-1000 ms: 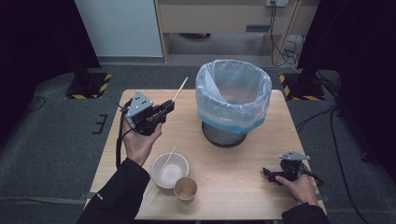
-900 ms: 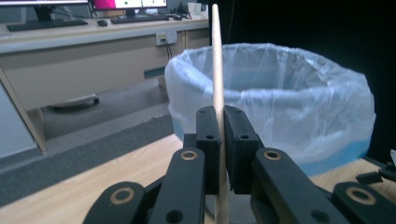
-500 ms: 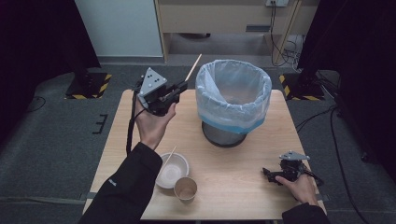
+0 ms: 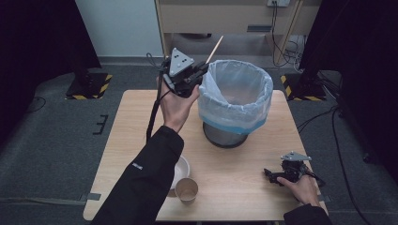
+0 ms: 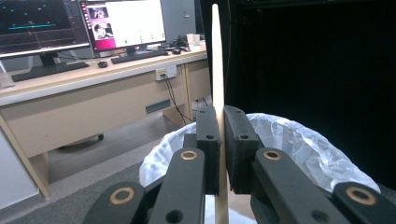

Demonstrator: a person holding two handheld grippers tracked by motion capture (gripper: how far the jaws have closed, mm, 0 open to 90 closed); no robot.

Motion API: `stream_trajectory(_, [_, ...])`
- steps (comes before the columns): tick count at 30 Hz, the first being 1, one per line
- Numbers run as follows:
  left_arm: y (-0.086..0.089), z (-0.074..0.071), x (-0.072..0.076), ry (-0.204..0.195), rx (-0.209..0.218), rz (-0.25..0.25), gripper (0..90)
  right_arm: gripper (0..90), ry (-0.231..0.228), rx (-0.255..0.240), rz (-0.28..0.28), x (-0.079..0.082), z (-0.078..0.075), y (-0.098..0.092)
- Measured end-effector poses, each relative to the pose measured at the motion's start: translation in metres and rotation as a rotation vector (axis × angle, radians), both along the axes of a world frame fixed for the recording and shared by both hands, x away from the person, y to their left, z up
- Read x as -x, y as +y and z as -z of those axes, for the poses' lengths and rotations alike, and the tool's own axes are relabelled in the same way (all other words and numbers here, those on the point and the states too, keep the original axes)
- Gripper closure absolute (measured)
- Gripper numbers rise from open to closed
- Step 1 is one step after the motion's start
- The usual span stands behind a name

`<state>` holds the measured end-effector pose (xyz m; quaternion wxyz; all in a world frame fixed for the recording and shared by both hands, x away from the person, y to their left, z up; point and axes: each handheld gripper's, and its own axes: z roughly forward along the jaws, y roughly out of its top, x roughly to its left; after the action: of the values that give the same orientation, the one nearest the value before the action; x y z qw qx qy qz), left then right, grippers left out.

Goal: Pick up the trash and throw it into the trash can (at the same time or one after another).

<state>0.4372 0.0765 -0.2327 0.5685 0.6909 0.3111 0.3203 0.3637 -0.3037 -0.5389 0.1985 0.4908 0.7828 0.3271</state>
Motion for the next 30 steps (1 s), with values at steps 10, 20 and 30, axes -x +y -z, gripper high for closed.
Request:
stream_trajectory(10, [-0.028, -0.005, -0.025, 0.005, 0.037, 0.037, 85.0, 0.8, 0.001, 0.001, -0.002, 0.0, 0.0, 0.0])
stream_trajectory(20, [-0.049, 0.002, -0.052, 0.026, 0.089, 0.054, 85.0, 0.8, 0.001, 0.001, -0.001, 0.0, 0.0, 0.0])
stream_trajectory(30, [-0.072, 0.011, -0.065, 0.027, 0.071, 0.054, 85.0, 0.8, -0.004, 0.004, -0.006, 0.0, 0.0, 0.0])
